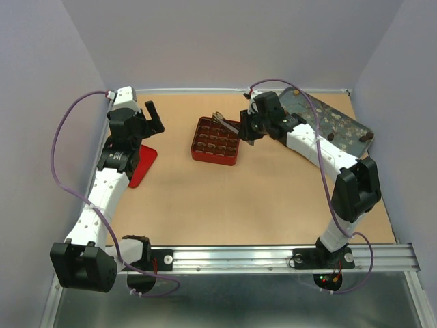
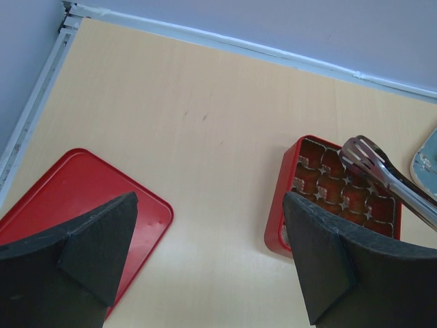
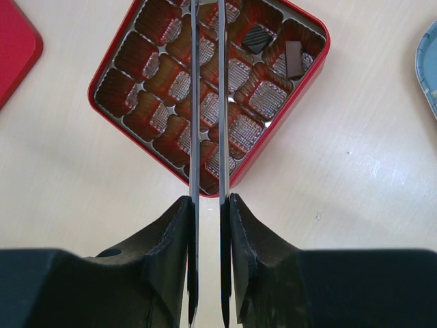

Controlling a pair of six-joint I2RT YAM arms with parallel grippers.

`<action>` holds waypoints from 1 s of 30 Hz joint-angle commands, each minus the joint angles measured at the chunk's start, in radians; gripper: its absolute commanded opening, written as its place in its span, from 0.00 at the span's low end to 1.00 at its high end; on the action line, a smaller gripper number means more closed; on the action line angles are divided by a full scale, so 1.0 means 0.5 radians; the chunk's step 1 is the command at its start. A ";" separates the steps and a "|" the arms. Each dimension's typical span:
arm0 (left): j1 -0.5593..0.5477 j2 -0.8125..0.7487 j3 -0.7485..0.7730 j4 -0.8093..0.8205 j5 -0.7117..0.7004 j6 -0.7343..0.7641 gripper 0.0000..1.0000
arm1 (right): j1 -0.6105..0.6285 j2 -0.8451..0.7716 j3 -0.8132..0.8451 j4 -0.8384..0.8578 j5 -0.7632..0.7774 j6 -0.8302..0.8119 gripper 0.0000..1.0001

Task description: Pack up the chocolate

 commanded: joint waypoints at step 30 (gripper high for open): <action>-0.009 -0.027 0.101 0.040 -0.013 0.031 0.99 | 0.001 -0.282 0.227 0.015 0.399 -0.063 0.38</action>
